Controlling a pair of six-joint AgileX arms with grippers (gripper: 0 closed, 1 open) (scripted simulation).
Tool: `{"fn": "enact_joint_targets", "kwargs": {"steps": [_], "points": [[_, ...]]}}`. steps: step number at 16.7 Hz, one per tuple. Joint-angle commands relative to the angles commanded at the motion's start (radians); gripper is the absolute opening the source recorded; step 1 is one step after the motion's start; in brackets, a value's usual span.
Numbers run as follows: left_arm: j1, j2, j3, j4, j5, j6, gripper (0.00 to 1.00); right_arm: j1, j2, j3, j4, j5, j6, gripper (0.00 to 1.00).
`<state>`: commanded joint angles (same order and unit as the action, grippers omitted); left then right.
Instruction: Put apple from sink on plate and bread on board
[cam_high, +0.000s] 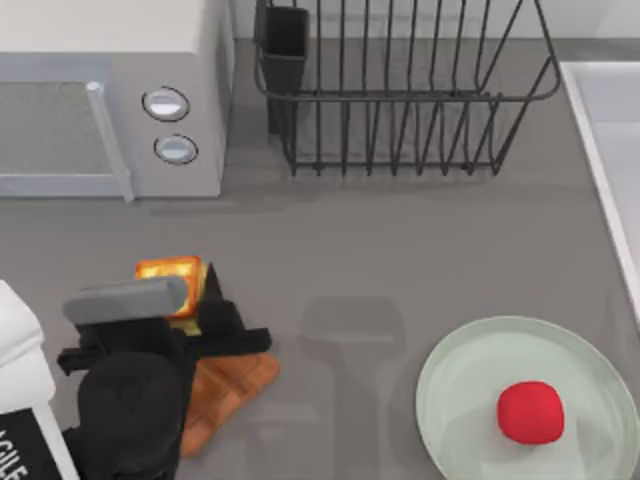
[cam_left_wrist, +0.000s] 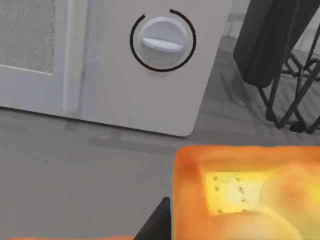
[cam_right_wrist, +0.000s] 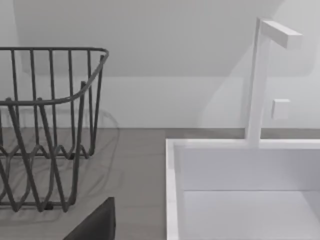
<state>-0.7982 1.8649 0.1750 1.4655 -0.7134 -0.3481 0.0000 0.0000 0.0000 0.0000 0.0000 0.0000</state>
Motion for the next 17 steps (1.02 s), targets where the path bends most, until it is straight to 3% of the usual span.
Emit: {"fn": "enact_joint_targets", "kwargs": {"steps": [14, 17], "points": [[0.061, 0.189, -0.011, 0.049, 0.038, 0.116, 0.0, 0.0, 0.0, 0.0, 0.0, 0.0, 0.0, 1.0], [0.061, 0.189, -0.011, 0.049, 0.038, 0.116, 0.23, 0.0, 0.0, 0.0, 0.0, 0.0, 0.0, 1.0]]}}
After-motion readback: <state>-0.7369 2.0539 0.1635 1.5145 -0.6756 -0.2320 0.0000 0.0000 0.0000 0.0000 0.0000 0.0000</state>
